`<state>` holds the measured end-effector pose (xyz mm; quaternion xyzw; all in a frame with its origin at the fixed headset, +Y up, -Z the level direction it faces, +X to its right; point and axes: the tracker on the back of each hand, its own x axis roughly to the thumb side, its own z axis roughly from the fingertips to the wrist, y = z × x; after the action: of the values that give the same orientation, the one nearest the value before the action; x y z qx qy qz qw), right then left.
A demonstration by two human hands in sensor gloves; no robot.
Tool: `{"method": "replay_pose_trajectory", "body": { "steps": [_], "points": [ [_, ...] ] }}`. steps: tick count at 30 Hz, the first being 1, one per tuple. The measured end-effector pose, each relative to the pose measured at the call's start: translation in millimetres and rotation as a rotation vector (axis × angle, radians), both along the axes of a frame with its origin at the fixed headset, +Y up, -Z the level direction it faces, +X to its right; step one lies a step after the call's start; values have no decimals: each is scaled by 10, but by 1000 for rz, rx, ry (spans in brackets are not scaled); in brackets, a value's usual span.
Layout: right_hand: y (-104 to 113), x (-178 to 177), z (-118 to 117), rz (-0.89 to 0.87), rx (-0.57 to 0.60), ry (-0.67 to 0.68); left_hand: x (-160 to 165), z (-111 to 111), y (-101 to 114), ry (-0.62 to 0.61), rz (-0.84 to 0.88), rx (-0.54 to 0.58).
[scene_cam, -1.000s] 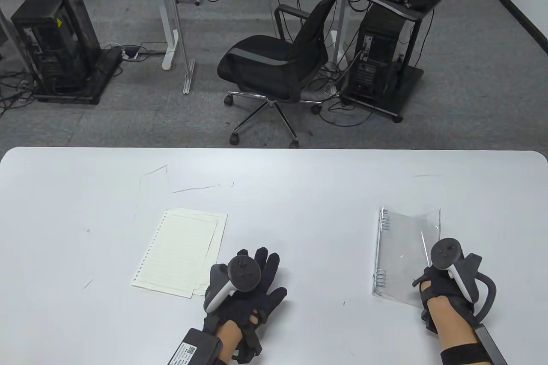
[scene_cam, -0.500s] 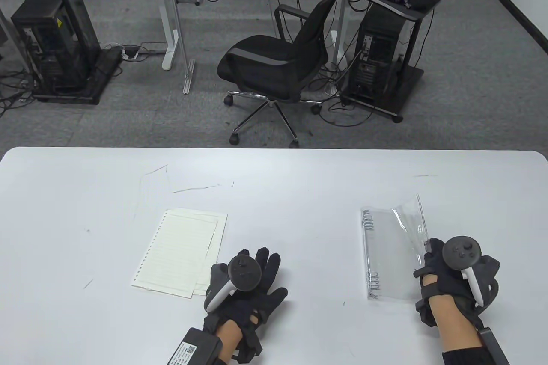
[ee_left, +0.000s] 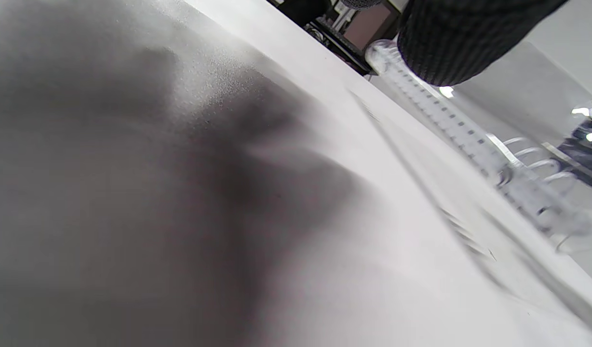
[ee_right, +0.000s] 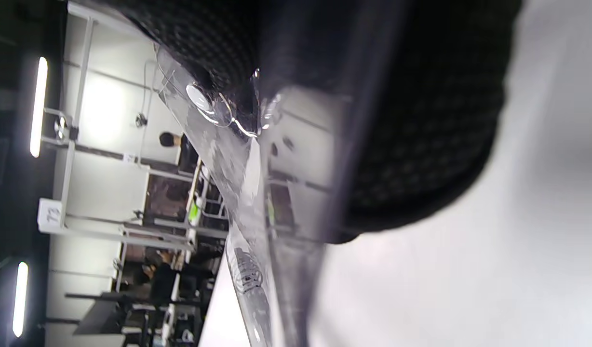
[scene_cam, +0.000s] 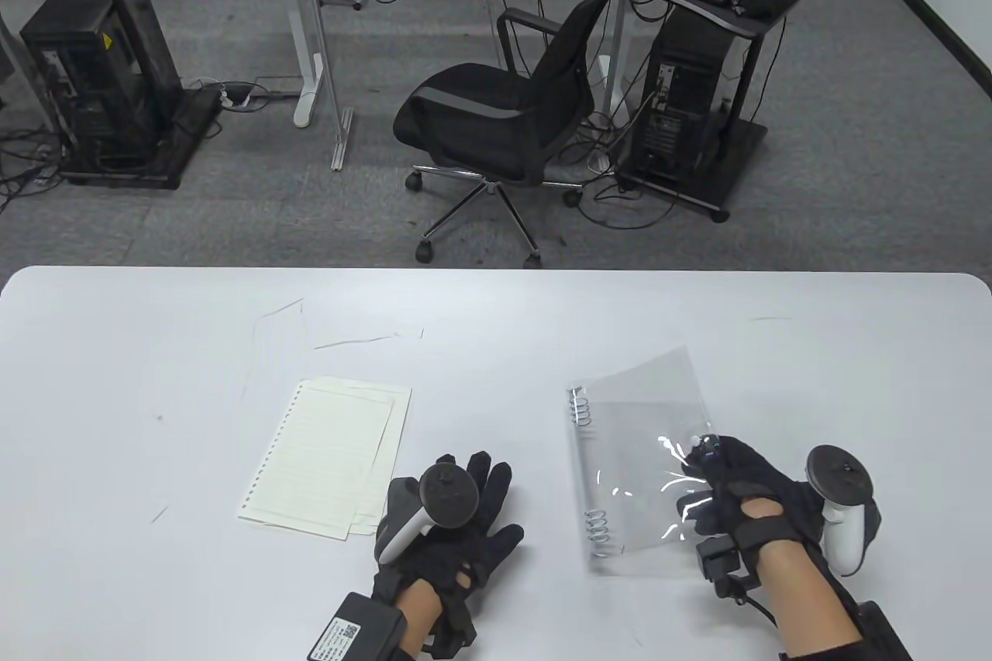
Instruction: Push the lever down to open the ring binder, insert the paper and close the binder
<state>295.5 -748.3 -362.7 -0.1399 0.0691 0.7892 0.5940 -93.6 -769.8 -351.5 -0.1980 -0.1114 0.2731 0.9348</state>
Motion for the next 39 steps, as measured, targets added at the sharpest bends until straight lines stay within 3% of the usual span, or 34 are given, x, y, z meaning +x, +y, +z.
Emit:
{"method": "replay_pose_trajectory", "body": {
  "steps": [6,11,18,26,28,31,34,36,39],
  "points": [
    [-57,-154,3,214,-4,2,5,-7,-14,1,-1,-7],
    [-45,-229,-25,793,-37,127,35,0,-21,-10,-11,-9],
    [-149,-331,-100,1045,-131,190,106,6,-60,-43,-40,-15],
    [-193,-312,-126,1116,-197,195,180,20,-69,-68,-66,-22],
    [-146,-290,-118,1127,-205,216,250,55,48,-82,-55,-11],
    [-70,-266,-136,978,-22,286,484,126,339,-124,-2,39],
    [-124,-311,-143,809,-52,443,787,177,487,-206,-49,56],
    [-185,-397,-147,887,-52,565,993,168,370,-220,-132,33],
    [-224,-495,-156,1028,-71,628,1239,126,57,-272,-274,-19]
  ]
}}
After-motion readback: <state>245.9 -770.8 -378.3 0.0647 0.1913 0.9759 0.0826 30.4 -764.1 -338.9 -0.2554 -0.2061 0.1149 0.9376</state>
